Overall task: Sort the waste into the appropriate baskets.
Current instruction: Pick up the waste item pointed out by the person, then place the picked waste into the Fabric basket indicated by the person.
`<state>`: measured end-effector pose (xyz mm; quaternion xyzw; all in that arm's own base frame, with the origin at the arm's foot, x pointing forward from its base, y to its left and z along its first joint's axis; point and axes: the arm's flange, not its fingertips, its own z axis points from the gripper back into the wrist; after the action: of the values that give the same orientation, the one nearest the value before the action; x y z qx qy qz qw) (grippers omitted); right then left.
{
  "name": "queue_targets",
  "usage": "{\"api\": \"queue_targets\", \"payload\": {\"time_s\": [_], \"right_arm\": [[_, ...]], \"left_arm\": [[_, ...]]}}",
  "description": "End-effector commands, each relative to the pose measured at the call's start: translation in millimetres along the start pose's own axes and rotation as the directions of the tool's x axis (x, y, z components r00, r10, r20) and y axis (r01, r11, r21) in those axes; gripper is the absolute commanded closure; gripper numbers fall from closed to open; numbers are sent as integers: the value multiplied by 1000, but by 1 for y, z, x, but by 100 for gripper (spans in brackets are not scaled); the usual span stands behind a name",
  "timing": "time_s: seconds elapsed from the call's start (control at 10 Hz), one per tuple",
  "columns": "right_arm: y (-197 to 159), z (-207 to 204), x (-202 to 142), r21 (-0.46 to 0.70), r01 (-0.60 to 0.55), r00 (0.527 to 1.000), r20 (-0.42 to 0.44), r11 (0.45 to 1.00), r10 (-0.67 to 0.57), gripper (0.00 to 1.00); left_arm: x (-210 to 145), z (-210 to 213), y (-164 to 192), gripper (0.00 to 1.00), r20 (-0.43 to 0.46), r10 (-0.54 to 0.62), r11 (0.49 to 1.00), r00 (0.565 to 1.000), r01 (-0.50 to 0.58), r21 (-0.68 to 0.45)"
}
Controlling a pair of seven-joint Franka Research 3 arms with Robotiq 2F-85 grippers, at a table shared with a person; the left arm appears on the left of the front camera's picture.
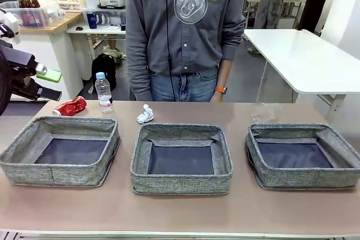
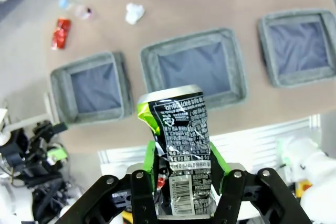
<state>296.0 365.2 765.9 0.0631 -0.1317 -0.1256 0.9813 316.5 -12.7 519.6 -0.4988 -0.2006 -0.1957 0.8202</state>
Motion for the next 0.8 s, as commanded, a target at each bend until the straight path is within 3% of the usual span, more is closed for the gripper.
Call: {"api": "queue_targets", "payload": {"time_s": [0.0, 0.7], "right_arm": [[-2, 1, -1, -3, 5, 1000, 0, 1000, -5, 57], [-2, 1, -1, -3, 5, 1000, 0, 1000, -5, 57]], "left_arm": [[0, -2, 0, 0, 12, -21, 1000, 1000, 21, -15], [0, -2, 0, 0, 12, -21, 1000, 1000, 21, -15]]}}
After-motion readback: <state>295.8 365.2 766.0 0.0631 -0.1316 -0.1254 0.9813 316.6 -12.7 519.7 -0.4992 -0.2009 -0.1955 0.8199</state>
